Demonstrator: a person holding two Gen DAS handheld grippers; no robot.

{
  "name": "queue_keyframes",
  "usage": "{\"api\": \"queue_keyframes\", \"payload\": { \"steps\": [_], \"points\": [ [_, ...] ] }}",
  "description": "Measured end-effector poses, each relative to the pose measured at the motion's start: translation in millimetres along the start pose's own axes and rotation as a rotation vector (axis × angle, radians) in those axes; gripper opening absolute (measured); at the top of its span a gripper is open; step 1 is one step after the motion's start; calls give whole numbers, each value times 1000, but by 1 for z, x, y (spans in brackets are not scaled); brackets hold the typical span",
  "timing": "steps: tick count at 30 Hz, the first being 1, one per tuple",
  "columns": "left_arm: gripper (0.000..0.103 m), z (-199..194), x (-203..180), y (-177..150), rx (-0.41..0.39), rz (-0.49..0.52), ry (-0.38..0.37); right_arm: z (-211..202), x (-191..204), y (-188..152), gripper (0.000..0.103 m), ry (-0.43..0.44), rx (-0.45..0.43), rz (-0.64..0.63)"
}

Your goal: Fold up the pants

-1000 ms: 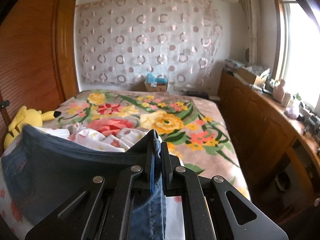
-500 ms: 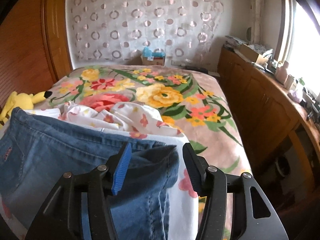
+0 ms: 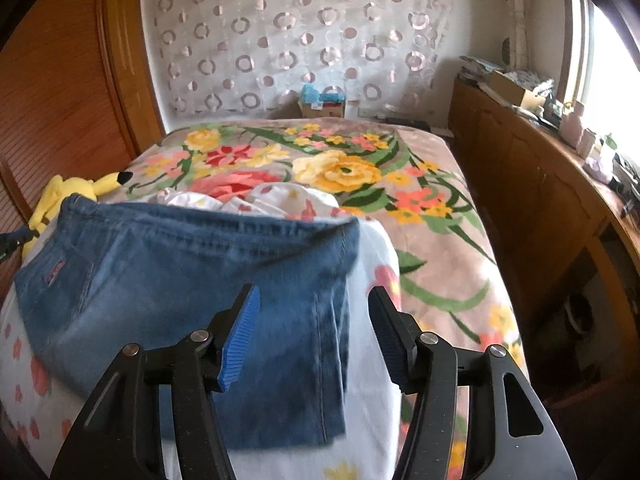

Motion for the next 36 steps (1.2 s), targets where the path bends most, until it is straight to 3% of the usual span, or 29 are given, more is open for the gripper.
{"api": "queue_keyframes", "payload": {
  "steps": [11,12,14,17,21,24,25,29,36],
  "points": [
    [21,4,-3,-43,57,-9,-14,13,-12,-63,55,49,108,106],
    [21,4,-2,-46,60,-10,-13,14,-11,-66,50,53,114,113],
    [21,7,-1,-48,66,-13,-12,13,-9,-69,26,79,114,115],
    [21,10,0,-52,76,-17,-14,3,-6,-69,8,92,80,103],
    [26,13,0,-56,87,-2,9,-21,-1,-65,8,88,12,96],
    [32,15,3,-56,96,-15,8,-13,-2,-67,10,79,39,107],
    [33,15,3,-56,98,-19,8,-9,-3,-68,12,71,50,112],
    [35,15,6,-57,101,-31,0,7,-5,-72,50,58,77,142],
    [37,17,7,-57,104,-29,11,35,-1,-79,53,56,149,143]
  ]
}}
Point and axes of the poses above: each gripper's, at about its wrist camera, not at the fingertips, and z roughly the way its jaws point, x to its left, y to its top, the point moved 4 cm from there along z, roughly the way its jaws point, and after that the axes turned 9 degrees about x, right-handed, at the moved point
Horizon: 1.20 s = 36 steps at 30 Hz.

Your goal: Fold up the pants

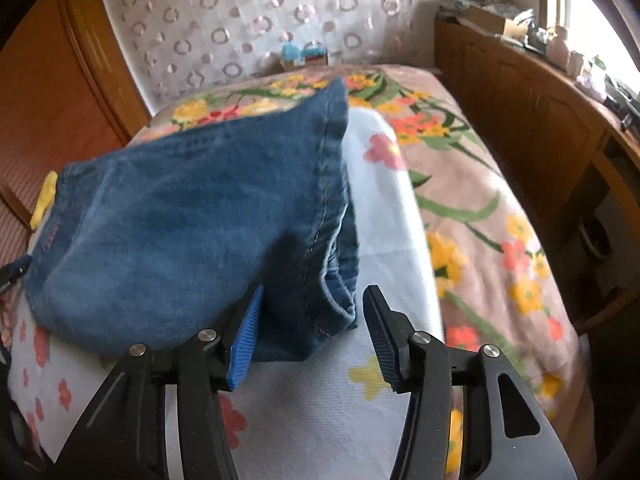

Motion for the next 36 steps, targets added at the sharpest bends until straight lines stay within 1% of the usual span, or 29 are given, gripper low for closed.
{"api": "queue_keyframes", "payload": {
  "steps": [4,6,8,11,14,18,20,22,24,25,26,27,29,30,32,33,34,36],
  "points": [
    [37,-1,-1,0,3,26,4,2,5,-3,54,-38,-29,-25],
    [37,-3,0,0,18,36,2,3,7,-4,54,-56,-45,-34],
    [37,-10,5,0,19,18,-6,3,10,-6,54,-77,-54,-50],
    [37,-22,16,-3,-14,-16,-1,3,9,-6,54,-74,-56,-48],
    [37,-24,26,-7,-19,-48,4,4,9,-6,54,-77,-59,-51],
    [37,-12,32,-12,25,-69,-6,4,9,-7,54,-77,-58,-51],
    [38,-9,32,-13,24,-68,0,4,9,-7,54,-76,-57,-50],
    [47,-7,36,-13,30,-96,6,4,9,-6,54,-75,-58,-50],
    [53,-5,42,-13,36,-136,-9,4,10,-6,53,-75,-55,-52],
    [53,-4,44,-14,36,-150,-26,4,9,-7,51,-73,-55,-52],
    [53,-4,44,-14,34,-147,-30,4,10,-6,47,-70,-54,-53],
    [53,-4,44,-14,35,-136,-25,4,11,-7,45,-62,-54,-58],
    [53,-4,44,-14,35,-142,-26,4,13,-6,37,-54,-54,-58],
    [53,-3,44,-14,37,-145,-26,4,14,-7,35,-46,-55,-61],
    [53,-4,43,-14,41,-150,-22,3,16,-7,23,-33,-55,-65],
    [49,-4,43,-14,42,-150,-28,3,18,-8,21,-15,-52,-67],
    [41,-4,42,-14,40,-152,-48,3,18,-8,19,-10,-51,-70],
    [34,-4,41,-12,44,-149,-65,1,20,-8,17,-4,-50,-80]
  ]
}}
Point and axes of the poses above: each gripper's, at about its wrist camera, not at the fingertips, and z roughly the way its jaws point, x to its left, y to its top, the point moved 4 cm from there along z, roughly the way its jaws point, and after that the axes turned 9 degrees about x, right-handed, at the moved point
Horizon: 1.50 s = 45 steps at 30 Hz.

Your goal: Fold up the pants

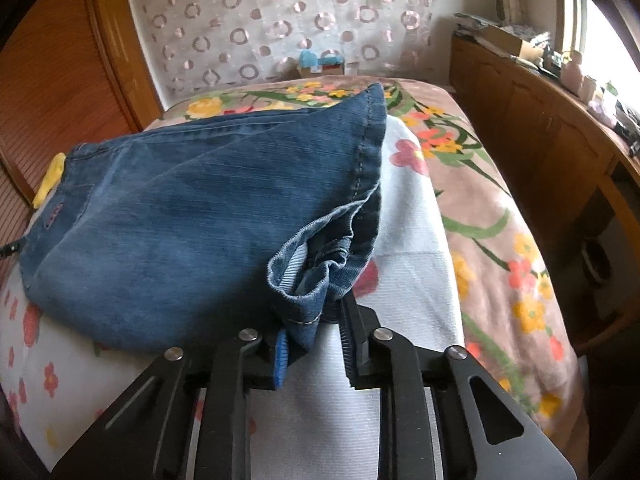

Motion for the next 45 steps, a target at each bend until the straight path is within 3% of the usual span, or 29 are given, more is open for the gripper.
{"api": "queue_keyframes", "payload": {
  "steps": [2,4,7,13,19,30,34,40,45],
  "points": [
    [30,0,-1,1,9,-3,-9,-1,0,0,15,13,2,0],
    [16,0,-2,1,18,-13,-47,-1,0,1,14,19,2,-8],
    [10,-7,-9,1,-8,10,-26,-3,-1,3,12,30,-4,-11],
    [9,-59,-27,16,-157,28,-37,-32,1,18,11,31,-80,-30],
    [8,-100,-49,54,-267,70,-40,-79,13,63,10,34,-186,-81],
    [6,-161,-58,113,-412,82,-43,-140,24,138,10,-15,-332,-124],
    [6,-184,-58,105,-451,103,-35,-163,26,141,10,-23,-368,-127],
    [6,-205,-45,85,-475,85,-37,-190,38,114,10,-32,-387,-156],
    [6,-207,-32,42,-459,87,-32,-196,39,90,10,-28,-381,-158]
  ]
}}
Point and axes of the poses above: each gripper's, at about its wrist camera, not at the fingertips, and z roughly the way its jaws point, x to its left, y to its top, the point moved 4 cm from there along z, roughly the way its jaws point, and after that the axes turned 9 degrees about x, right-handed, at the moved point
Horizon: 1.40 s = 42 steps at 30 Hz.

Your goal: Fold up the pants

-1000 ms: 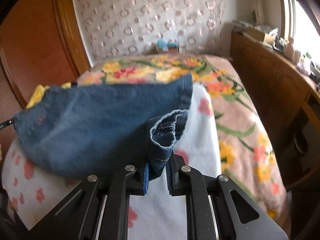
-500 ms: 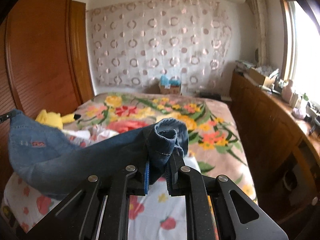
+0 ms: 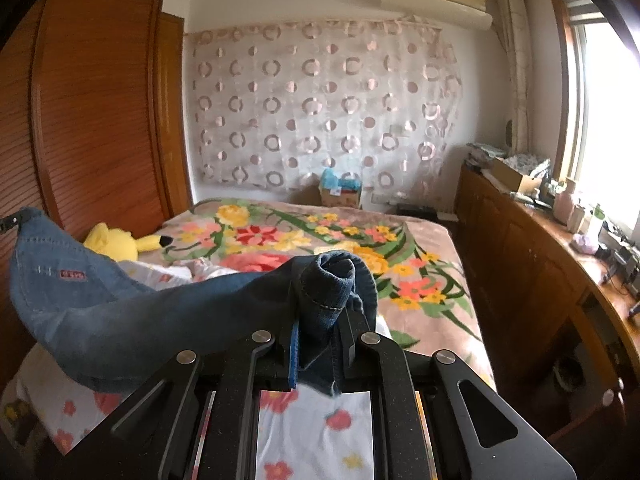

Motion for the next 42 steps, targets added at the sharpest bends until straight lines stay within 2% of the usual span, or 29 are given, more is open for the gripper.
{"api": "queue_keyframes", "payload": {
  "steps": [5,12,17,22,28,36,37,42],
  "points": [
    [6,-17,5,-50,39,-11,-6,-18,14,-59,10,12,42,-8],
    [7,-29,7,-127,136,-14,1,-15,15,-147,10,45,142,56],
    [7,-29,5,-170,208,9,9,-11,19,-190,10,67,198,104],
    [10,-25,12,-200,267,2,32,-11,20,-212,12,56,229,144],
    [15,-22,12,-219,307,16,12,-2,15,-231,18,72,261,202],
    [27,-32,10,-218,299,63,8,-5,16,-237,21,71,252,215],
    [31,-35,7,-217,296,69,4,-6,17,-239,23,68,250,218],
    [31,-44,-14,-210,275,105,-42,-11,17,-242,35,66,242,244]
  ]
}}
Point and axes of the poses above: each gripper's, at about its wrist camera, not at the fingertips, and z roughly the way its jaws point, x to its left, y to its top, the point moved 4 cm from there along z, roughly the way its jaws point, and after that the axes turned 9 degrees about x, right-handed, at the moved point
